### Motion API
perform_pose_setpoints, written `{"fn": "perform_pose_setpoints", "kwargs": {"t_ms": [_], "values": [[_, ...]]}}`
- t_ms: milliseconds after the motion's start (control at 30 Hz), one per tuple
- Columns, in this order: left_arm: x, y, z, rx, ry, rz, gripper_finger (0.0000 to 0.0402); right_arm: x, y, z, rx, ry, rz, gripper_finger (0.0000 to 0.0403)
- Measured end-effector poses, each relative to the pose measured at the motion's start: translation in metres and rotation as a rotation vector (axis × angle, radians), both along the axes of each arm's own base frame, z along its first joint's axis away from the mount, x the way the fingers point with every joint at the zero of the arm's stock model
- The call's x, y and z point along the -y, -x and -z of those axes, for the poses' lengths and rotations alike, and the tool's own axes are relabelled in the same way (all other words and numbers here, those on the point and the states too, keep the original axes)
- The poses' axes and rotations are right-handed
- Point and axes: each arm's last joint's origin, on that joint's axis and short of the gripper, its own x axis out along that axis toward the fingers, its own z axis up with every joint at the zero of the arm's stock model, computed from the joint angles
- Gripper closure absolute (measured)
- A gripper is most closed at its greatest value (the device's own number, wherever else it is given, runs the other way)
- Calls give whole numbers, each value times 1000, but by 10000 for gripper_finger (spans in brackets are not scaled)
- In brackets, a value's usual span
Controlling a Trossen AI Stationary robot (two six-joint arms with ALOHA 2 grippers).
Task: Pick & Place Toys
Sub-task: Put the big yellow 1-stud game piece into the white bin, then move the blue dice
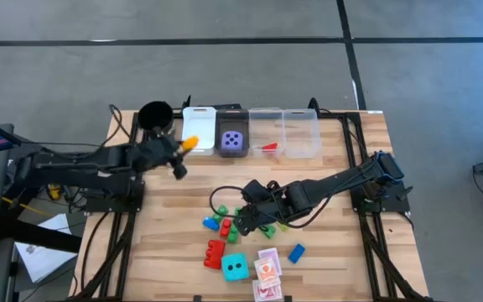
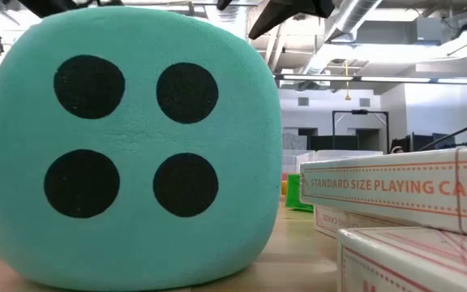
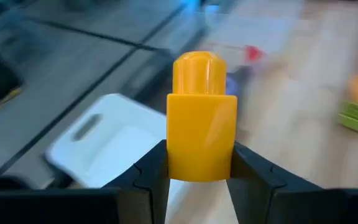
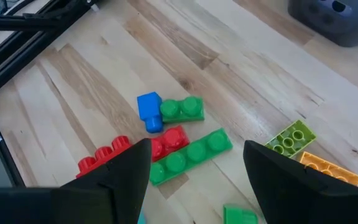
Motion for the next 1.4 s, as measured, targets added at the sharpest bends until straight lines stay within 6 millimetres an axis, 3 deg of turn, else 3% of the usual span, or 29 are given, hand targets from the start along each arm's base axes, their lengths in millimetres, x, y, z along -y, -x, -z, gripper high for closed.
{"fn": "perform_pose_setpoints", "kwargs": {"t_ms": [300, 467, 633, 833, 1000, 1200, 1400], "values": [[-57, -14, 7, 29, -29, -206, 277, 2, -2, -1, 17, -7, 7, 154], [-81, -26, 17, 50, -20, -254, 224, 0, -3, -2, 33, -14, 3, 154], [-88, -33, 28, 23, 0, -265, 172, -3, -3, -2, 42, -19, -2, 154], [-80, -38, 27, 72, 91, -120, 130, -5, -2, -2, 40, -17, -8, 154], [-64, -42, 21, 228, 349, 187, 122, -5, -2, -2, 33, -2, -26, 154], [-30, -50, 16, 256, 575, 609, 121, -5, -2, -2, 26, 14, -46, 154], [8, -59, 16, 209, 626, 823, 121, -5, -2, -2, 23, 7, -49, 154]]}}
